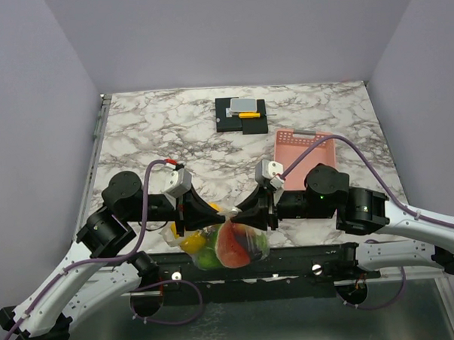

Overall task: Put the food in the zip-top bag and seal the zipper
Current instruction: Zip the zipper food storage bag.

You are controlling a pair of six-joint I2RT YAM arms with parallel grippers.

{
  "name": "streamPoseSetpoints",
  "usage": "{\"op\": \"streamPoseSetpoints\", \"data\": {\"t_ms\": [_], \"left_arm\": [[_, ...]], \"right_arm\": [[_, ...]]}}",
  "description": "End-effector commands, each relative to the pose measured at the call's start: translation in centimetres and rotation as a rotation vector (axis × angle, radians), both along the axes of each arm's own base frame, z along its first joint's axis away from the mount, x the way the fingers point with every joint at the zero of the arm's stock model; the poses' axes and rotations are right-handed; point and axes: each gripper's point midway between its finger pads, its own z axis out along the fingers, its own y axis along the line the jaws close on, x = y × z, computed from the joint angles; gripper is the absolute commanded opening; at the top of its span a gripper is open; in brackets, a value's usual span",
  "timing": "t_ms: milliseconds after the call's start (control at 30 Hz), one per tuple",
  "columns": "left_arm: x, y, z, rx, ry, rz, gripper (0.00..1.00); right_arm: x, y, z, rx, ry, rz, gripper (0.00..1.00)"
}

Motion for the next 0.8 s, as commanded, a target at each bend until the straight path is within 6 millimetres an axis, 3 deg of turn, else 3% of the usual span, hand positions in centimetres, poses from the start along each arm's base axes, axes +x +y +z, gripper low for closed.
{"op": "streamPoseSetpoints", "data": {"t_ms": [0, 200, 367, 533, 567, 667, 767], "left_arm": [[-0.8, 0.3, 2.4, -0.069, -0.057, -0.026, 0.00], [-0.9, 0.3, 2.2, -0.067, -0.054, -0.034, 0.00], [-1.0, 0.3, 2.3, -0.068, -0.054, -0.039, 0.00], [-0.7, 0.3, 2.6, -0.071, -0.051, -0.020, 0.00], [-0.6, 0.3, 2.6, -0.071, -0.051, -0.014, 0.07], [-0.2, 0.3, 2.8, -0.073, -0.057, 0.009, 0.42], [0.2, 0.2, 3.4, -0.080, -0.080, 0.022, 0.63]], "right_arm": [[-0.6, 0.5, 0.6, 0.036, 0.000, 0.033, 0.27], [-0.7, 0.8, 0.3, 0.034, 0.001, 0.037, 0.21], [-0.7, 0.8, 0.2, 0.028, -0.001, 0.045, 0.01], [-1.1, 0.6, 0.5, 0.039, -0.003, 0.064, 0.01], [-1.2, 0.6, 0.6, 0.040, -0.001, 0.067, 0.01], [-1.4, 0.5, 0.7, 0.030, 0.007, 0.078, 0.01], [-1.7, 0.6, 0.5, -0.002, 0.023, 0.092, 0.01]]}}
